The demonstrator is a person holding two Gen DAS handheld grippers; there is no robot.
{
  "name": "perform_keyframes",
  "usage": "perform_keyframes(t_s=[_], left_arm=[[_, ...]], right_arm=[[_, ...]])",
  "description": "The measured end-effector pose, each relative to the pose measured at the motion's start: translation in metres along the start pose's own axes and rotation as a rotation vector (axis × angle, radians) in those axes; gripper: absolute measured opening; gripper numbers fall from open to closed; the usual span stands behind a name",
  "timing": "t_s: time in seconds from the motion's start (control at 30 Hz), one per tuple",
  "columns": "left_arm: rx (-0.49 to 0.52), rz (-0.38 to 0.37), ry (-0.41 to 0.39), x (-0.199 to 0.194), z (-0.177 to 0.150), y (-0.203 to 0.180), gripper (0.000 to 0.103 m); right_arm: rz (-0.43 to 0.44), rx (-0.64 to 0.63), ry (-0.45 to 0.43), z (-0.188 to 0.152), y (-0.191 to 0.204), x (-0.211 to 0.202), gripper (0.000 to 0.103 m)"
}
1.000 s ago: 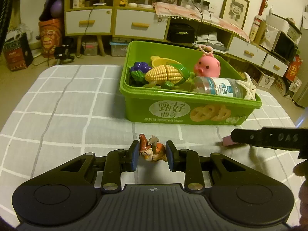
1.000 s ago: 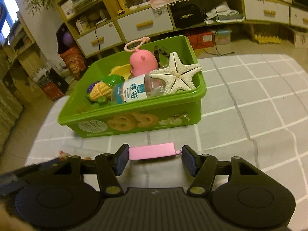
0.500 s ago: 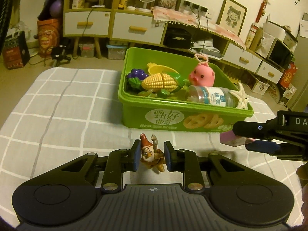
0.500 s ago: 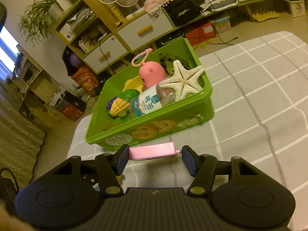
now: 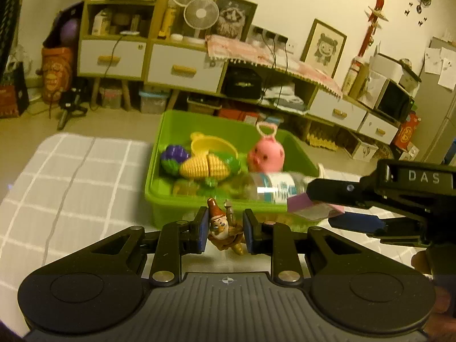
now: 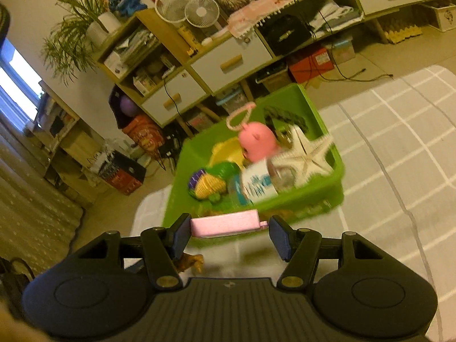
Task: Organize rigid objects
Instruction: 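Carry the squirrel and pink block into the green bin and open both tools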
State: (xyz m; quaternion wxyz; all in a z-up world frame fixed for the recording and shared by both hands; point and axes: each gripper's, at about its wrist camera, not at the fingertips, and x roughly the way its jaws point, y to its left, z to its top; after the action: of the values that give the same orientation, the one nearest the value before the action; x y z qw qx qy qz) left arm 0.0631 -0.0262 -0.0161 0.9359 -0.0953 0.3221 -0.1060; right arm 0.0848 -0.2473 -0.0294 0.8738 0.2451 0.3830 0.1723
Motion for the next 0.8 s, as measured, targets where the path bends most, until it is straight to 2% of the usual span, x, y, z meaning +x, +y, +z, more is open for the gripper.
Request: perform_keyframes(t_s=[0.23,0.4,0.57,0.8], left_arm=[[0.015,-0.003,-0.04,0.022,0.029,-0.003,0.03],[0.04,-0.003,-0.029,0.044,0.039,-0.005,0.03],[0.05,-0.001,0.002,0.064,0.037,-0.003,0.03],[0.075,0.014,0.013,0.072,0.032,-0.001,0.031]], right_arm=[[-0.026,-0.033,-0.014,0.035,0.014,0.028,0.034],[-0.048,-0.061,-0.01,0.055,0.02,0.053,0.034],[-0.094,-0.083,0.023,0.059,0.02,0.078,0.034],[-0.123,-0.099,0.052,0.057,0.019,0.094,0.035]])
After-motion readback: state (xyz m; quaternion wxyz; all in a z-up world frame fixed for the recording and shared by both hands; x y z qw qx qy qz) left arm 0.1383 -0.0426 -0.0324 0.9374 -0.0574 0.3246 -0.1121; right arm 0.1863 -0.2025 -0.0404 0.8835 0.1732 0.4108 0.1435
